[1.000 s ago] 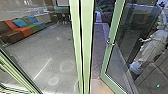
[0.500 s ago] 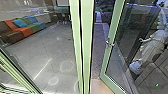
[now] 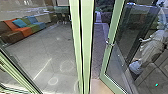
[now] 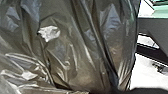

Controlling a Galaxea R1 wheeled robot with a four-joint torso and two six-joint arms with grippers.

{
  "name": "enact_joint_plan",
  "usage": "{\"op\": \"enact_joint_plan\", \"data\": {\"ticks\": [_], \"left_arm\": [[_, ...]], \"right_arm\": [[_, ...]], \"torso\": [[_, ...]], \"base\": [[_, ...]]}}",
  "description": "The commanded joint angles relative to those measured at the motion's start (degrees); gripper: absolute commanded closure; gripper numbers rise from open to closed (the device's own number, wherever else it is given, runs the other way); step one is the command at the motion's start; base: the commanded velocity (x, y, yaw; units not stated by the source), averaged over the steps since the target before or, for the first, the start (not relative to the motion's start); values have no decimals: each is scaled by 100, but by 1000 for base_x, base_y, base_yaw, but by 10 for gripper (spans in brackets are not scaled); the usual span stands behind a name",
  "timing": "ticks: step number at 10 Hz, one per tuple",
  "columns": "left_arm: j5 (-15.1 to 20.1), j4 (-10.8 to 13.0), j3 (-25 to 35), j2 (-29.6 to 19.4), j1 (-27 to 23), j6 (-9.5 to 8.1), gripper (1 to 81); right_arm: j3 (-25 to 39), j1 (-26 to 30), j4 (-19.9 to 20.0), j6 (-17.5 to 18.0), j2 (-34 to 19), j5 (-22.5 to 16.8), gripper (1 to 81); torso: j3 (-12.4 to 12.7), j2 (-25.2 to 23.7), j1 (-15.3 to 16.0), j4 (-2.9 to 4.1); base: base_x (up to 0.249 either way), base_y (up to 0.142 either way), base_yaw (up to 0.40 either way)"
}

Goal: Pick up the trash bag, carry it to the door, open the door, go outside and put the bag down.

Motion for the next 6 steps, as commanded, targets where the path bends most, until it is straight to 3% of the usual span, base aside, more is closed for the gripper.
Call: {"op": "enact_joint_plan", "data": {"ticks": [1, 6], "left_arm": [[565, 5, 68, 0, -61, 33, 811], [548, 14, 77, 27, -79, 34, 811]], "right_arm": [[753, -411, -72, 52, -275, 85, 10], [1897, -2019, -64, 52, -300, 330, 10]], "torso": [[0, 0, 0, 0], [0, 0, 0, 0]], "base": [[0, 0, 0], [0, 0, 0]]}}
